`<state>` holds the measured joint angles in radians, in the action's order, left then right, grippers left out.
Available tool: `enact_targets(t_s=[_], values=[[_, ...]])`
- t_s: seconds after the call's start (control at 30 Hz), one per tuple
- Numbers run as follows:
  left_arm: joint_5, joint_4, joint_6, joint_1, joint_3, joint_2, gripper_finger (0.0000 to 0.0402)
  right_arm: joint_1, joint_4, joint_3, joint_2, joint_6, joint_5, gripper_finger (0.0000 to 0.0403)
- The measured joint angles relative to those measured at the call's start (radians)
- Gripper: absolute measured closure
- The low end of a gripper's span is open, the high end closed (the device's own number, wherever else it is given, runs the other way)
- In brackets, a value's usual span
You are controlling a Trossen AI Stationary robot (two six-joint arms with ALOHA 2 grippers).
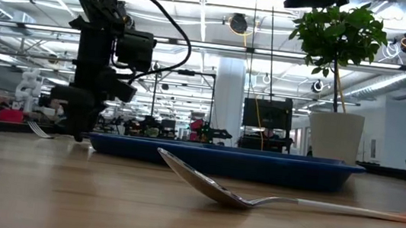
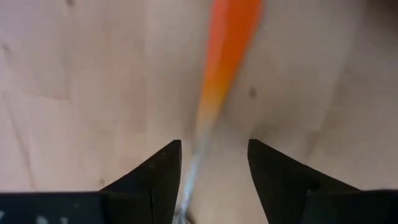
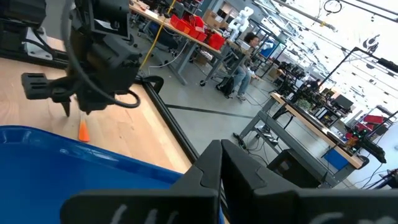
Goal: Pick and place plate/cup/fork/spoon on tray
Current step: Put the fork on the top side of the blue tray
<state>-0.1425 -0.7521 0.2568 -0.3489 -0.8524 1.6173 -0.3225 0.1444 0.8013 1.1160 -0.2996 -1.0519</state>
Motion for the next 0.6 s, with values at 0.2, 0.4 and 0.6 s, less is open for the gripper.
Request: enact_targets(t_s=[0.2,0.4,0.6], values=[[0.019,0.005,0.03,-0.072,0.0,0.0,0.0236,0.0,0.0,0.0,0.0,0.0,0.0,0.0403],[0.107,0.001,0.058,-0.119,0.0,0.0,0.0279,0.0,0.0,0.0,0.0,0.0,0.0,0.0403],[0.116,0.031,0.098,-0.124,0.044,-0.005,0.031,0.0,-0.001,0.0,0.0,0.0,0.0,0.0403]])
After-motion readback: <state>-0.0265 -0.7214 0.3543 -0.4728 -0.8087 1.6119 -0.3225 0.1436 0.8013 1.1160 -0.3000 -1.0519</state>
